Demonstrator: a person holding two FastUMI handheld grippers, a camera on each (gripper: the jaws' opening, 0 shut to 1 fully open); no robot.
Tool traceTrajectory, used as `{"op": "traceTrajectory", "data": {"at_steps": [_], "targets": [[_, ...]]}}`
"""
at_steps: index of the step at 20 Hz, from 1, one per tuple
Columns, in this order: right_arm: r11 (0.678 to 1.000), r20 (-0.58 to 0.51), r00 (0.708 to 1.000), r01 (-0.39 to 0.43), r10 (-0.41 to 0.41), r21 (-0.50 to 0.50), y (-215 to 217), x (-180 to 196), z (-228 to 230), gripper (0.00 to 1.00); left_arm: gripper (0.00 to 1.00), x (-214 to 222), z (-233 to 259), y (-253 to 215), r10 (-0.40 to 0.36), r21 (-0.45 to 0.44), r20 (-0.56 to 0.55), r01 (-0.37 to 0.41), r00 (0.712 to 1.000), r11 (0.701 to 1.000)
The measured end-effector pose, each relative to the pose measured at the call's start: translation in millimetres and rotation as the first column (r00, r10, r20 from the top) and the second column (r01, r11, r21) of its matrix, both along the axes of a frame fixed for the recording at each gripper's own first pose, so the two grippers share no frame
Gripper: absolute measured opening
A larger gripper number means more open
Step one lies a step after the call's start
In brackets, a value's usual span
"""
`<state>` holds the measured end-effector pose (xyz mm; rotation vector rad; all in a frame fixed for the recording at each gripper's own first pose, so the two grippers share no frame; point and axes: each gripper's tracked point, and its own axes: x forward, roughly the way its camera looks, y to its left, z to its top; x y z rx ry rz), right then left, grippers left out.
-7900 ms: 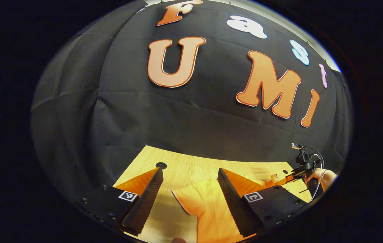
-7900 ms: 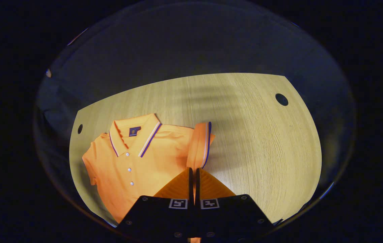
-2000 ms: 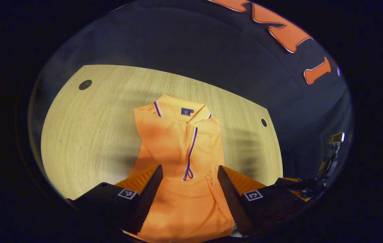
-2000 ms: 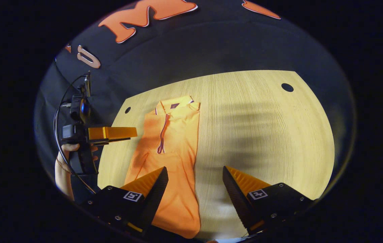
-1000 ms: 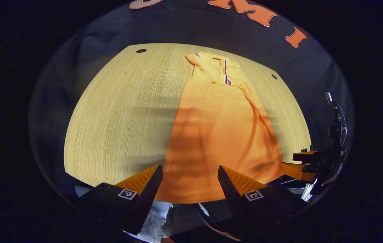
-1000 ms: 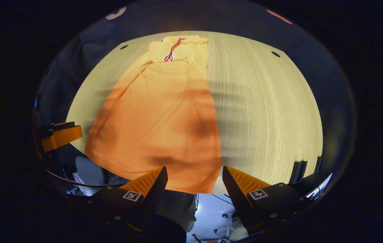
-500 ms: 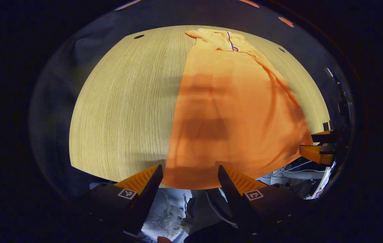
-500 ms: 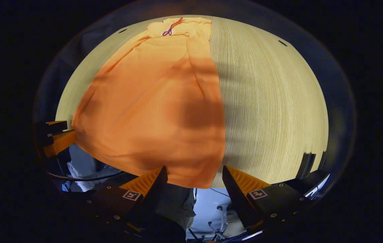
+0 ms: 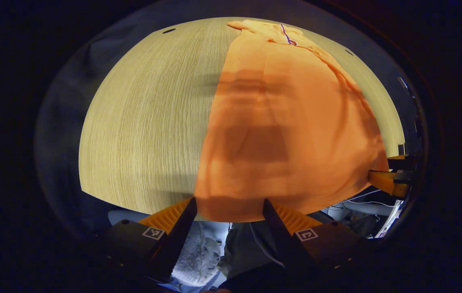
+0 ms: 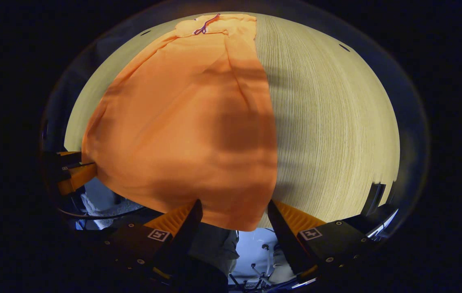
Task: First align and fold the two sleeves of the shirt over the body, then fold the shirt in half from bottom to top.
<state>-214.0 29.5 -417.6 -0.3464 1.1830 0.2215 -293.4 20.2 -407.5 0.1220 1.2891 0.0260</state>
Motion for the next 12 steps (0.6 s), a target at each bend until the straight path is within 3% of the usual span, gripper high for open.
{"op": "traceTrajectory", "data": {"at_steps": [1,3,4,5,6,8,10,12], "targets": [[1.0,0.001,1.0,-0.018,0.019,-0.003,2,0,0,0.96,1.0,0,1,1,-0.005,0.0,-0.002,0.005,1.0,1.0],[0.999,-0.004,0.999,-0.045,0.045,-0.009,6,-2,-1,0.78,0.97,7,3,-2,-0.004,-0.005,0.031,0.004,1.0,1.0],[0.998,-0.006,0.998,-0.058,0.058,-0.009,9,-3,-1,0.62,0.67,13,5,-4,0.02,-0.015,0.064,-0.019,0.998,1.0],[0.998,-0.007,0.998,-0.064,0.064,-0.003,11,-4,-1,0.55,0.37,17,8,-7,0.068,-0.026,0.106,-0.065,0.992,0.998],[0.999,-0.003,1.0,-0.023,0.023,0.035,15,-4,-1,0.3,0.07,22,5,-12,0.031,-0.023,0.113,-0.028,0.993,0.999],[0.996,-0.005,1.0,-0.013,0.013,0.087,17,-2,0,0.04,0.02,22,1,-18,-0.036,-0.025,0.127,0.04,0.991,0.999],[0.99,0.005,1.0,0.015,-0.016,0.14,17,-3,-2,0.04,0.01,22,3,-20,-0.049,-0.047,0.12,0.055,0.992,0.997],[0.991,0.015,1.0,0.016,-0.018,0.133,14,-5,1,0.04,0.01,23,4,-23,-0.043,-0.089,0.115,0.053,0.992,0.995]]}}
